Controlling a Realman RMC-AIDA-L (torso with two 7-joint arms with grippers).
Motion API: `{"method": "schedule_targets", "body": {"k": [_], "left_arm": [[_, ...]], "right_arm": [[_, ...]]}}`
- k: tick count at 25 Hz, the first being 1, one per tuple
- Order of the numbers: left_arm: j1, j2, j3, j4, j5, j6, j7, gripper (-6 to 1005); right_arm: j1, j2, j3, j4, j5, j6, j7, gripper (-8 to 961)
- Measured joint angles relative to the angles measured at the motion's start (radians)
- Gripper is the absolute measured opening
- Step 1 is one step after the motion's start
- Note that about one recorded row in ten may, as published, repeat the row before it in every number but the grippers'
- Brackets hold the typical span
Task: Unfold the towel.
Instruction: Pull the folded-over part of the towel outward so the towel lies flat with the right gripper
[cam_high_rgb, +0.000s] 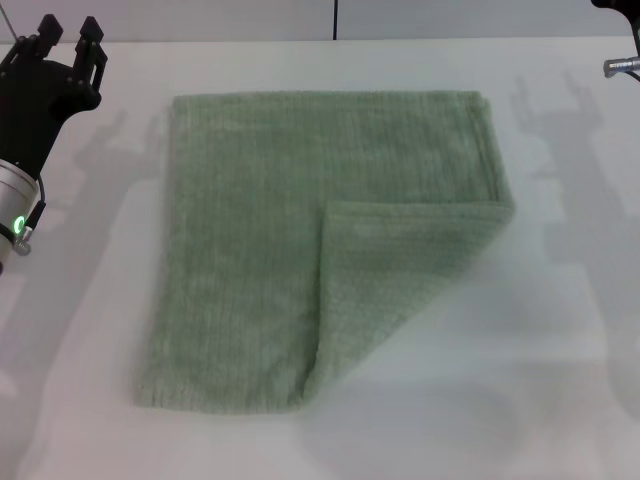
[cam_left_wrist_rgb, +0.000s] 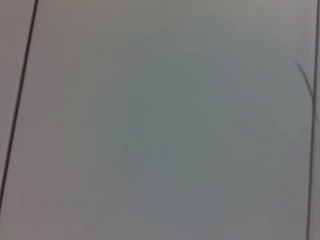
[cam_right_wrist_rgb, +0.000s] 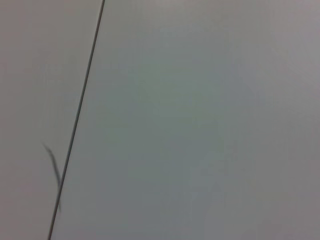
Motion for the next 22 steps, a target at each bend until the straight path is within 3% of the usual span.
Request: {"method": "schedule_targets", "body": {"k": [2, 9, 15, 22], "left_arm": [[-0.001, 0.0, 0.003, 0.0, 0.0, 0.0, 0.0, 583], [-0.013, -0.001, 0.058, 0.0, 0.001, -0.004, -0.009, 157], [-0.049, 0.002, 0.134, -0.005, 0.001, -0.075, -0.01, 84], [-0.111, 0.001, 0.178, -0.012, 0.001, -0.27, -0.016, -2]], "right_arm": [[-0.002, 0.001, 0.0, 0.003, 0.0, 0.0, 0.0, 631], [-0.003, 0.001, 0.0, 0.012, 0.0, 0.0, 0.001, 631], [-0.004, 0.001, -0.001, 0.014, 0.0, 0.005, 0.002, 632], [-0.001, 0.001, -0.006, 0.014, 0.0, 0.009, 0.002, 632]]}}
